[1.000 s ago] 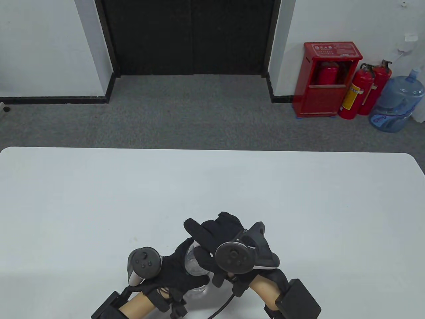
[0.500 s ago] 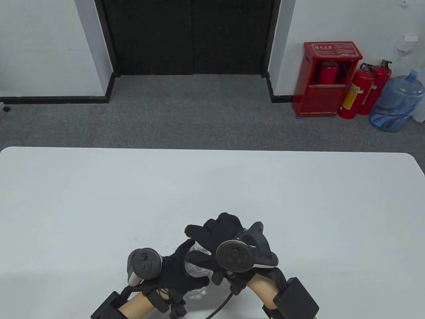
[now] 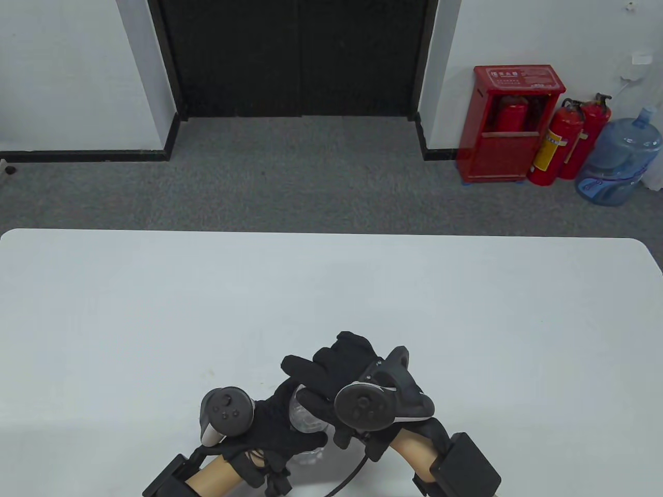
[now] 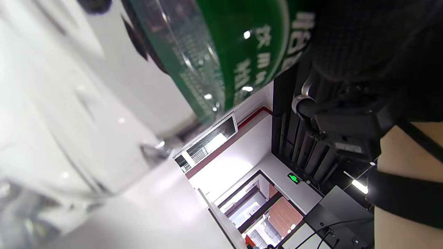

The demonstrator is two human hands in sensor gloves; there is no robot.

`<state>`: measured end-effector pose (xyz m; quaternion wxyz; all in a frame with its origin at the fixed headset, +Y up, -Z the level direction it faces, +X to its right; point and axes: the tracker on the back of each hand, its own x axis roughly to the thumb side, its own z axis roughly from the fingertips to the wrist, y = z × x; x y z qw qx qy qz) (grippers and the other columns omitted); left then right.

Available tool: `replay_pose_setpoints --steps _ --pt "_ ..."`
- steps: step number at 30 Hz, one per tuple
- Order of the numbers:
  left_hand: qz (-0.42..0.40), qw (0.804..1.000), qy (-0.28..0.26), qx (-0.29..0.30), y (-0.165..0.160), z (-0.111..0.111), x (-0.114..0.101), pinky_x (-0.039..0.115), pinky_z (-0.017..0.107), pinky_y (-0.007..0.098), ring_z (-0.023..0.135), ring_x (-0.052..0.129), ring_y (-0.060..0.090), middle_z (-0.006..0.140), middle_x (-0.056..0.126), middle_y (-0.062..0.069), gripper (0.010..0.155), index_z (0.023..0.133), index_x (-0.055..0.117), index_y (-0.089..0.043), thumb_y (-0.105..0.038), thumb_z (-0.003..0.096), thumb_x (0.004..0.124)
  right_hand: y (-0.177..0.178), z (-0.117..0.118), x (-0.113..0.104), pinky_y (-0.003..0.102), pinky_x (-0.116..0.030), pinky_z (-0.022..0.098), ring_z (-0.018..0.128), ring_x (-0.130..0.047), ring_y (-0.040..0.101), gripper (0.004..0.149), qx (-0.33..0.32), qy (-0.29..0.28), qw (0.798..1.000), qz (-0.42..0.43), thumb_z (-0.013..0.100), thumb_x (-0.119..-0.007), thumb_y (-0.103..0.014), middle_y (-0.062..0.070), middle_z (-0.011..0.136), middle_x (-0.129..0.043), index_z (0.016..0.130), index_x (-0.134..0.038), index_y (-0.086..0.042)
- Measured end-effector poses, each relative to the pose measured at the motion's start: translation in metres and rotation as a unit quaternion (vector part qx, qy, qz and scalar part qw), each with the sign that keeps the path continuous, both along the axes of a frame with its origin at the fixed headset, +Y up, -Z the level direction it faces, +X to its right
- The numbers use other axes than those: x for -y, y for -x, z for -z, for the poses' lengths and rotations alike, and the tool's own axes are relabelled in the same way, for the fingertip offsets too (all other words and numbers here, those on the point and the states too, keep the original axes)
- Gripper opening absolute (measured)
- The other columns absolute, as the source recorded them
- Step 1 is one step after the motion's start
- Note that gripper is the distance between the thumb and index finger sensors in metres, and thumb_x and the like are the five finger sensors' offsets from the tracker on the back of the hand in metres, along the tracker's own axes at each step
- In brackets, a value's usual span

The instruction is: Open mineral water bottle cap

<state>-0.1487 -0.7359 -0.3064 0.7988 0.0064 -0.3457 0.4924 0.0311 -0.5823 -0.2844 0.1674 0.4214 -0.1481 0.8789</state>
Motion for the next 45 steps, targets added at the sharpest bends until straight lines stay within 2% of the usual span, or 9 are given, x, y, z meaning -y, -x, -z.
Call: replay_pose_setpoints --steps 3,6,13,17,24,30,35,40,45 --pt "-0.001 1.000 -0.001 -0.004 0.001 0.001 -0.001 0.073 0.067 0.054 0.088 0.088 0.031 0.097 0.056 0.003 0.099 0.096 0.025 -0.027 -0.065 0.0311 0.090 -0.005 0.000 -0.004 0.061 -0.047 0.064 0.072 -0.078 0.038 0.062 -0.011 -0.043 0.997 0.056 0.043 -0.058 -0.051 0.006 0.081 -0.082 0.101 -0.057 -0.030" --pt "0.001 1.000 -0.002 -0.007 0.002 0.001 0.000 0.073 0.067 0.054 0.088 0.088 0.031 0.097 0.056 0.003 0.099 0.096 0.025 -0.026 -0.065 0.0311 0.090 -0.010 -0.002 -0.009 0.062 -0.045 0.064 0.075 -0.076 0.039 0.063 -0.011 -0.048 0.996 0.079 0.043 -0.058 -0.049 0.006 0.087 -0.079 0.103 -0.053 -0.030" --pt "-0.007 1.000 -0.005 -0.009 0.003 0.002 -0.002 0.072 0.068 0.054 0.089 0.087 0.031 0.097 0.055 0.003 0.099 0.096 0.025 -0.027 -0.064 0.0313 0.090 -0.022 -0.009 -0.013 0.063 -0.044 0.065 0.079 -0.074 0.039 0.064 0.013 -0.060 0.995 0.076 0.043 -0.060 -0.049 0.005 0.091 -0.076 0.103 -0.050 -0.031" --pt "-0.015 1.000 -0.017 -0.003 0.005 0.001 -0.002 0.072 0.068 0.054 0.089 0.087 0.031 0.097 0.056 0.003 0.099 0.096 0.026 -0.027 -0.064 0.0310 0.091 -0.037 -0.013 -0.006 0.063 -0.044 0.065 0.080 -0.073 0.039 0.063 0.031 -0.069 0.995 0.058 0.043 -0.061 -0.050 0.004 0.094 -0.074 0.103 -0.049 -0.034" --pt "-0.018 1.000 -0.023 -0.005 0.006 0.001 -0.003 0.072 0.068 0.054 0.089 0.087 0.031 0.097 0.056 0.003 0.099 0.096 0.026 -0.027 -0.064 0.0308 0.091 -0.067 -0.020 0.015 0.063 -0.044 0.065 0.080 -0.073 0.038 0.064 0.065 -0.049 0.996 0.027 0.043 -0.063 -0.051 0.004 0.094 -0.075 0.103 -0.048 -0.034" --pt "-0.016 1.000 -0.024 -0.008 0.005 0.001 -0.002 0.072 0.068 0.054 0.088 0.087 0.031 0.097 0.056 0.003 0.099 0.096 0.026 -0.027 -0.064 0.0308 0.091 -0.091 -0.009 0.057 0.062 -0.046 0.064 0.079 -0.075 0.037 0.063 0.085 -0.002 0.996 0.009 0.042 -0.066 -0.053 0.001 0.092 -0.079 0.101 -0.048 -0.041" --pt "-0.010 0.999 -0.032 -0.013 0.006 0.001 -0.002 0.072 0.068 0.054 0.088 0.087 0.031 0.097 0.056 0.003 0.098 0.096 0.026 -0.027 -0.063 0.0310 0.091 -0.094 0.008 0.105 0.062 -0.050 0.063 0.076 -0.081 0.037 0.065 0.105 0.037 0.992 -0.066 0.040 -0.072 -0.051 0.001 0.089 -0.085 0.100 -0.052 -0.036" --pt "-0.009 0.999 -0.028 -0.013 0.005 0.001 -0.001 0.072 0.068 0.054 0.089 0.087 0.031 0.097 0.056 0.003 0.098 0.096 0.026 -0.027 -0.064 0.0310 0.091 -0.088 0.017 0.152 0.063 -0.050 0.063 0.081 -0.081 0.036 0.062 0.110 0.126 0.970 -0.175 0.037 -0.079 -0.050 -0.002 0.085 -0.093 0.096 -0.065 -0.035" --pt "-0.008 1.000 -0.027 -0.010 0.005 0.001 0.000 0.072 0.068 0.054 0.088 0.087 0.031 0.097 0.056 0.003 0.098 0.096 0.027 -0.027 -0.064 0.0308 0.091 -0.075 0.020 0.175 0.062 -0.056 0.061 0.087 -0.079 0.035 0.058 0.112 0.134 0.957 -0.233 0.036 -0.081 -0.051 -0.003 0.086 -0.095 0.092 -0.071 -0.036"
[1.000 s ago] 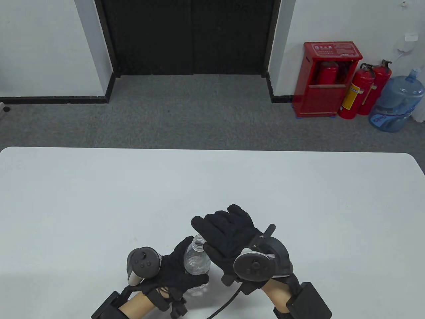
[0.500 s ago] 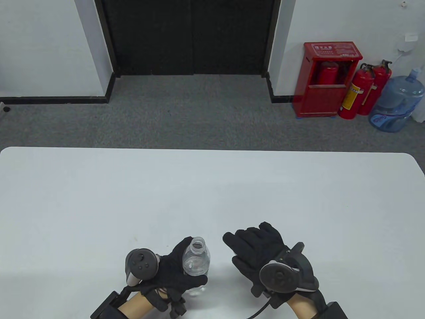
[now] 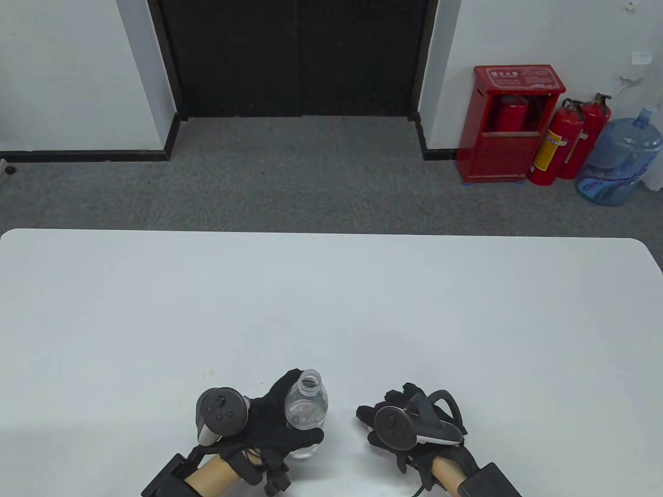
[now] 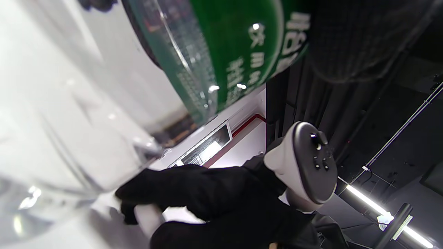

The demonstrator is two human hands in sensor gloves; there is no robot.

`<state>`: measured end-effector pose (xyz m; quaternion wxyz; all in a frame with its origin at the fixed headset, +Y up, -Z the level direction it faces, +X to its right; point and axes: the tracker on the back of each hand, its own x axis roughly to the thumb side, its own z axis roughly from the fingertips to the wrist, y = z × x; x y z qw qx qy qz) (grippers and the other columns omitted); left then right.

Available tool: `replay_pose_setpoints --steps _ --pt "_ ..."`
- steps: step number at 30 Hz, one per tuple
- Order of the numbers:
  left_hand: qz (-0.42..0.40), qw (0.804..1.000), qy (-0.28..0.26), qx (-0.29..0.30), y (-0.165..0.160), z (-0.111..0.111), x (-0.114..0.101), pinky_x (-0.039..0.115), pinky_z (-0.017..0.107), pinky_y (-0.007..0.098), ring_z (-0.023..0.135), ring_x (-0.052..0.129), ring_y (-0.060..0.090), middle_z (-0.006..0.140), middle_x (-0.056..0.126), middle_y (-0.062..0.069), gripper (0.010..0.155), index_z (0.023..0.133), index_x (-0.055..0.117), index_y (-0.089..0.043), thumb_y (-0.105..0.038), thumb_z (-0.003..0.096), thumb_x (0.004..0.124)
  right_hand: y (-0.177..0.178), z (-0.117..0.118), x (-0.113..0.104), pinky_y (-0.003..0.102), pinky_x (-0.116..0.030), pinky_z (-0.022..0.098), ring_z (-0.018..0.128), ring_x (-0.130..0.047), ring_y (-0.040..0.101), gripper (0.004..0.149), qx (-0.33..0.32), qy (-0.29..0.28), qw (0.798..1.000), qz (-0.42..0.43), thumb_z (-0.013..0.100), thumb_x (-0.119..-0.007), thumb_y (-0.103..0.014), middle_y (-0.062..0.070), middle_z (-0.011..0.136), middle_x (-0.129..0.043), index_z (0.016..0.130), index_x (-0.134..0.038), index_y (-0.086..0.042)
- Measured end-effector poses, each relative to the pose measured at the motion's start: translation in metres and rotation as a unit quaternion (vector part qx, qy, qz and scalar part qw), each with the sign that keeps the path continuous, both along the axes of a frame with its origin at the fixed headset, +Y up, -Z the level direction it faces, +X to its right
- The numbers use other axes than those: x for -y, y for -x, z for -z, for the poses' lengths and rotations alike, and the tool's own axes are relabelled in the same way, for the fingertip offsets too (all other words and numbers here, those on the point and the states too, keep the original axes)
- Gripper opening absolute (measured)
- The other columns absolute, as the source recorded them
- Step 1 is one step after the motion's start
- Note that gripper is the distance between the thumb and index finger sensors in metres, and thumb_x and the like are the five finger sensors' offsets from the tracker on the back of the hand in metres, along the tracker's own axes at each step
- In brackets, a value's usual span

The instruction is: Open mineral water bottle cap

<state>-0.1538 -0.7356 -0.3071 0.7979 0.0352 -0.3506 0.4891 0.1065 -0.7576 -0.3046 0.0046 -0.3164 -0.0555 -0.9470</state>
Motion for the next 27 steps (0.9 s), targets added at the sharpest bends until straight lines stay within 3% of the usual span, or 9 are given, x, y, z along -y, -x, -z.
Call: replay_pose_setpoints --steps 7,13,20,27 --pt "-0.001 1.000 -0.002 0.002 0.003 0.000 -0.001 0.072 0.068 0.054 0.088 0.087 0.031 0.097 0.057 0.003 0.099 0.096 0.027 -0.026 -0.064 0.0307 0.091 0.021 -0.008 0.006 0.060 -0.061 0.060 0.086 -0.084 0.031 0.060 -0.023 -0.076 0.994 -0.073 0.034 -0.084 -0.051 -0.003 0.091 -0.092 0.091 -0.072 -0.036" --pt "0.002 1.000 0.000 0.000 0.005 0.000 0.000 0.072 0.068 0.054 0.088 0.087 0.031 0.097 0.057 0.004 0.099 0.096 0.027 -0.026 -0.063 0.0305 0.091 0.018 -0.007 0.010 0.060 -0.058 0.061 0.087 -0.080 0.034 0.064 -0.009 -0.054 0.997 -0.063 0.036 -0.079 -0.051 0.000 0.100 -0.081 0.096 -0.064 -0.035" --pt "0.000 1.000 -0.002 0.000 0.005 0.001 -0.002 0.072 0.068 0.054 0.088 0.087 0.031 0.097 0.057 0.003 0.098 0.096 0.027 -0.026 -0.064 0.0306 0.091 0.000 -0.007 -0.014 0.062 -0.041 0.067 0.094 -0.067 0.037 0.073 0.033 -0.048 0.998 0.033 0.036 -0.072 -0.059 0.003 0.107 -0.068 0.101 -0.050 -0.037" --pt "-0.003 1.000 -0.006 -0.005 0.006 0.002 -0.002 0.072 0.068 0.054 0.088 0.087 0.031 0.097 0.057 0.004 0.098 0.096 0.027 -0.026 -0.063 0.0305 0.091 -0.027 -0.014 -0.050 0.065 -0.024 0.068 0.103 -0.044 0.037 0.077 0.063 -0.057 0.980 0.182 0.037 -0.068 -0.061 0.003 0.115 -0.046 0.103 -0.037 -0.040"
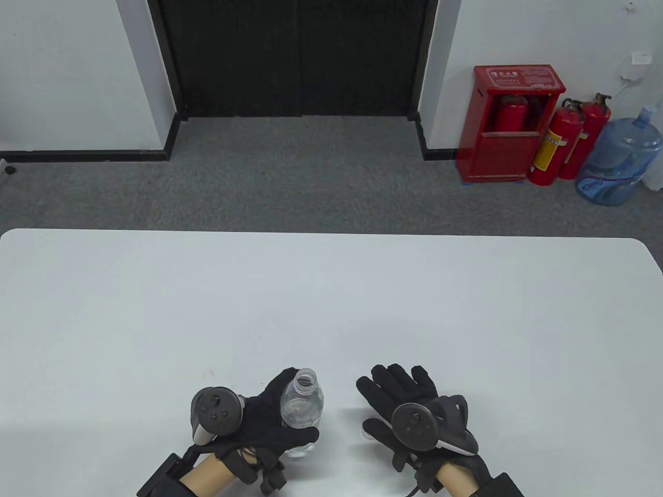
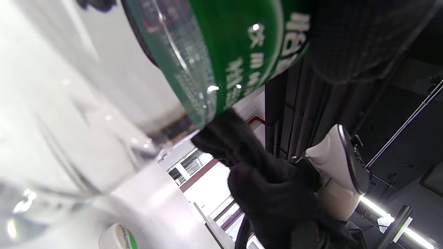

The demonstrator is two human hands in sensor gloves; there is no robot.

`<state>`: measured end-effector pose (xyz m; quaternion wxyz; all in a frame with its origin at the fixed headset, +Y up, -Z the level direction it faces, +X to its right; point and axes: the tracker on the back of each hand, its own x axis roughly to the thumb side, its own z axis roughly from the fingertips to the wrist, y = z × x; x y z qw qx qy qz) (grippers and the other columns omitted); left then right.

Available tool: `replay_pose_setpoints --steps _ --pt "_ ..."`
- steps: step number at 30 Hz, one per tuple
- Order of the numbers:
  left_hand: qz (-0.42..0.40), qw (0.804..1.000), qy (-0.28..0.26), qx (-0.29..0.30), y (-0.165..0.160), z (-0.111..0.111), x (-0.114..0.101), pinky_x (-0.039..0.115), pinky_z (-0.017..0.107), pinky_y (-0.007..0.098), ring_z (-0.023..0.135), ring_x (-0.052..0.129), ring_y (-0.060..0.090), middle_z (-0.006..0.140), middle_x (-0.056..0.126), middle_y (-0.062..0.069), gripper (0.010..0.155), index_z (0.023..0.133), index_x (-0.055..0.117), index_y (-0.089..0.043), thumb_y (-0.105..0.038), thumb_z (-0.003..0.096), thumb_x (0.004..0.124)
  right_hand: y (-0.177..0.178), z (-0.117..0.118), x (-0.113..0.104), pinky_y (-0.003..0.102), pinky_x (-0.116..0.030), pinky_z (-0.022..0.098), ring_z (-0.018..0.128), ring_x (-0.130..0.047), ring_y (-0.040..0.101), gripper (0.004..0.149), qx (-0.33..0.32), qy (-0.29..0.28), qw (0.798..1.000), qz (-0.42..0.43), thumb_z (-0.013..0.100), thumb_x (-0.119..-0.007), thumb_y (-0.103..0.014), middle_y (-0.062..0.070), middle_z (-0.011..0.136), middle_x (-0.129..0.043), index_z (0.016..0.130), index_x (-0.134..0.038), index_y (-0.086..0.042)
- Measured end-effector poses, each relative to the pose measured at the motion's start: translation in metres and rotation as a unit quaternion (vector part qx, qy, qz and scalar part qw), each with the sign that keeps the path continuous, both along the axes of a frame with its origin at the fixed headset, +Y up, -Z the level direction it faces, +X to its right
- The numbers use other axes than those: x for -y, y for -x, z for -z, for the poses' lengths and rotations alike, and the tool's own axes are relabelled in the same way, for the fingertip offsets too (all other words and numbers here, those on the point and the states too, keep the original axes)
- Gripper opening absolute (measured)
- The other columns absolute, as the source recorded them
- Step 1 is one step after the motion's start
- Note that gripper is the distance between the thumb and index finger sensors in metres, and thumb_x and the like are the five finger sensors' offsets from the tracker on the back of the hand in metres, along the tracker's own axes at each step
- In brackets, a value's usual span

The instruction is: Open mineral water bottle cap

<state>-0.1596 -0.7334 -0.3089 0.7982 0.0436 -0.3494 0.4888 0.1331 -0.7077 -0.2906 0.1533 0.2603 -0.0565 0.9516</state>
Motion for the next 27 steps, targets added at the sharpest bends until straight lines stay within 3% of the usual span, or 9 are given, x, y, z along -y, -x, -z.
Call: replay_pose_setpoints --steps 10,23,27 --pt "-0.003 1.000 -0.011 -0.002 0.002 -0.001 -0.005 0.072 0.068 0.054 0.088 0.087 0.031 0.097 0.057 0.003 0.098 0.096 0.028 -0.026 -0.063 0.0302 0.091 -0.020 -0.006 -0.025 0.066 -0.015 0.067 0.105 -0.034 0.037 0.077 0.014 -0.038 0.998 0.041 0.037 -0.067 -0.062 0.002 0.117 -0.038 0.104 -0.034 -0.041" --pt "0.001 1.000 -0.008 0.000 -0.001 -0.003 -0.002 0.072 0.068 0.054 0.089 0.086 0.031 0.097 0.056 0.003 0.098 0.096 0.027 -0.026 -0.063 0.0304 0.091 -0.017 -0.005 -0.021 0.066 -0.019 0.068 0.105 -0.035 0.037 0.076 0.011 -0.027 0.999 0.028 0.038 -0.067 -0.061 0.003 0.117 -0.039 0.104 -0.036 -0.041" --pt "-0.013 0.999 0.027 -0.011 -0.003 0.000 -0.001 0.071 0.068 0.055 0.091 0.084 0.033 0.098 0.054 0.003 0.098 0.095 0.026 -0.026 -0.061 0.0311 0.092 -0.017 -0.005 -0.021 0.066 -0.019 0.068 0.105 -0.035 0.037 0.076 0.011 -0.027 0.999 0.030 0.038 -0.067 -0.061 0.003 0.117 -0.040 0.104 -0.036 -0.041"
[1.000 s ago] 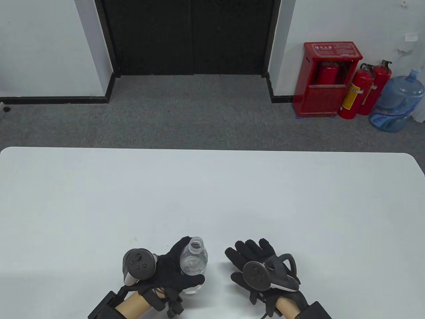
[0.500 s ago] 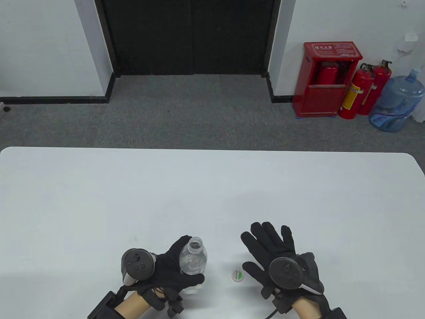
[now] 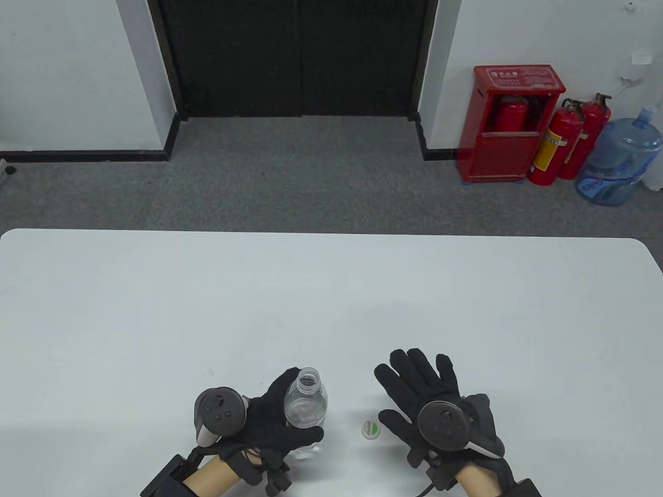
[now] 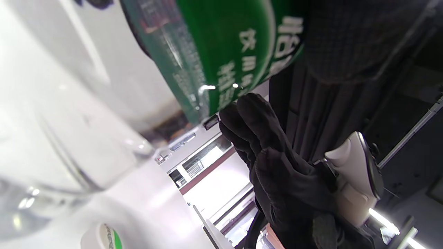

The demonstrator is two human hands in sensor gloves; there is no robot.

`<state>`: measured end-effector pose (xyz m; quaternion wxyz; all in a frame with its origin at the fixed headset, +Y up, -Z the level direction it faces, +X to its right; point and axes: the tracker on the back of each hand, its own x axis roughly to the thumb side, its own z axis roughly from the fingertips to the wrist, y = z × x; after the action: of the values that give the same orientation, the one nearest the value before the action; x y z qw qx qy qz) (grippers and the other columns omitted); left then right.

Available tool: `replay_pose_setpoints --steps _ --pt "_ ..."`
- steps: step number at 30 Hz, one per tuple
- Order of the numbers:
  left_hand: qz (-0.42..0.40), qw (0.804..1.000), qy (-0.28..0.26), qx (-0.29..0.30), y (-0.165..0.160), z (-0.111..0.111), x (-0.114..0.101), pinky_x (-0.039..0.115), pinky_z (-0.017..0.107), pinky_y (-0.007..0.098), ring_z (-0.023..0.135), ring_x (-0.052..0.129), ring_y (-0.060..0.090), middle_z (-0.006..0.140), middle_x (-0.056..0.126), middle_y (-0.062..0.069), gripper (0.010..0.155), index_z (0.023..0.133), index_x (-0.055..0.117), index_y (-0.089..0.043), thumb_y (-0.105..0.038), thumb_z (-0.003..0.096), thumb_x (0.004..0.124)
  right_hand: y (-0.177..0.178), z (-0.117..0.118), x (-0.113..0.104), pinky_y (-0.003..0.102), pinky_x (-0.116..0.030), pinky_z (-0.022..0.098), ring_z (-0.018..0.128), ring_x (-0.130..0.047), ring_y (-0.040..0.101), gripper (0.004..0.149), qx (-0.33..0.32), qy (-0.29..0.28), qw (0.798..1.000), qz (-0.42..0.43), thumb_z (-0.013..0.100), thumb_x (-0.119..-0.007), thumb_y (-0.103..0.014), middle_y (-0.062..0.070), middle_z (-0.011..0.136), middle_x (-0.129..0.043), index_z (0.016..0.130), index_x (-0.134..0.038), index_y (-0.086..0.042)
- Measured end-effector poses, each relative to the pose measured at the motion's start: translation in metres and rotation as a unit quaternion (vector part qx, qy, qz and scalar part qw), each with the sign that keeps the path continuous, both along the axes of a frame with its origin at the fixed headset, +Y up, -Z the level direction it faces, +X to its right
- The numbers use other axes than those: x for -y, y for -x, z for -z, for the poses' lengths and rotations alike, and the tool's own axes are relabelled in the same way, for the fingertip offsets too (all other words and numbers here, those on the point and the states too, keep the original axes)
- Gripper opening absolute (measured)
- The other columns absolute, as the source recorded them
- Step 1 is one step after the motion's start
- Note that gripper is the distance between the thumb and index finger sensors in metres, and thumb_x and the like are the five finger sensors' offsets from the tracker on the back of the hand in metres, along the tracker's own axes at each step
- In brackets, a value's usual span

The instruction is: Open mineral water bottle cap

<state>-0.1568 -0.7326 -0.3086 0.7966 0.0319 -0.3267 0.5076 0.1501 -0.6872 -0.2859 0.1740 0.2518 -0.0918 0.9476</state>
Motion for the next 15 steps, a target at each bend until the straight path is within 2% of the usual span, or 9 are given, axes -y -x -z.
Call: replay_pose_setpoints --steps 3,6,10,12,15 --pt "0.010 1.000 0.010 -0.008 -0.002 0.007 -0.004 0.067 0.070 0.056 0.095 0.078 0.034 0.100 0.051 0.001 0.098 0.096 0.024 -0.028 -0.059 0.0320 0.092 0.001 0.000 0.000 0.066 -0.020 0.067 0.105 -0.036 0.037 0.075 -0.001 -0.002 1.000 -0.001 0.038 -0.067 -0.061 0.003 0.117 -0.041 0.104 -0.036 -0.041" --pt "0.011 0.999 0.032 -0.020 -0.007 0.025 -0.008 0.065 0.072 0.056 0.097 0.076 0.034 0.101 0.049 0.000 0.098 0.096 0.023 -0.030 -0.059 0.0323 0.093 0.003 0.001 0.001 0.066 -0.020 0.067 0.105 -0.036 0.037 0.075 -0.002 0.000 1.000 -0.006 0.038 -0.067 -0.061 0.003 0.117 -0.042 0.104 -0.036 -0.041" --pt "0.024 0.998 0.047 -0.039 -0.017 0.058 -0.011 0.064 0.072 0.056 0.099 0.075 0.033 0.101 0.049 -0.001 0.099 0.096 0.024 -0.030 -0.059 0.0317 0.093 0.002 0.001 0.001 0.066 -0.020 0.067 0.105 -0.036 0.037 0.075 -0.002 0.003 1.000 -0.004 0.039 -0.066 -0.060 0.004 0.117 -0.042 0.104 -0.036 -0.041" --pt "0.023 0.996 0.050 -0.069 -0.024 0.077 -0.009 0.067 0.072 0.054 0.097 0.077 0.031 0.101 0.051 -0.003 0.099 0.095 0.025 -0.032 -0.060 0.0305 0.094 0.002 0.001 0.001 0.066 -0.020 0.067 0.105 -0.036 0.037 0.075 -0.003 0.005 1.000 -0.006 0.038 -0.066 -0.061 0.004 0.117 -0.041 0.104 -0.036 -0.041" --pt "0.013 0.995 0.060 -0.084 -0.033 0.097 -0.005 0.067 0.072 0.053 0.098 0.077 0.030 0.101 0.051 -0.004 0.099 0.095 0.025 -0.033 -0.060 0.0301 0.094 0.002 0.001 0.001 0.066 -0.020 0.067 0.105 -0.036 0.037 0.075 -0.003 0.007 1.000 -0.007 0.039 -0.066 -0.061 0.003 0.117 -0.042 0.104 -0.037 -0.041"
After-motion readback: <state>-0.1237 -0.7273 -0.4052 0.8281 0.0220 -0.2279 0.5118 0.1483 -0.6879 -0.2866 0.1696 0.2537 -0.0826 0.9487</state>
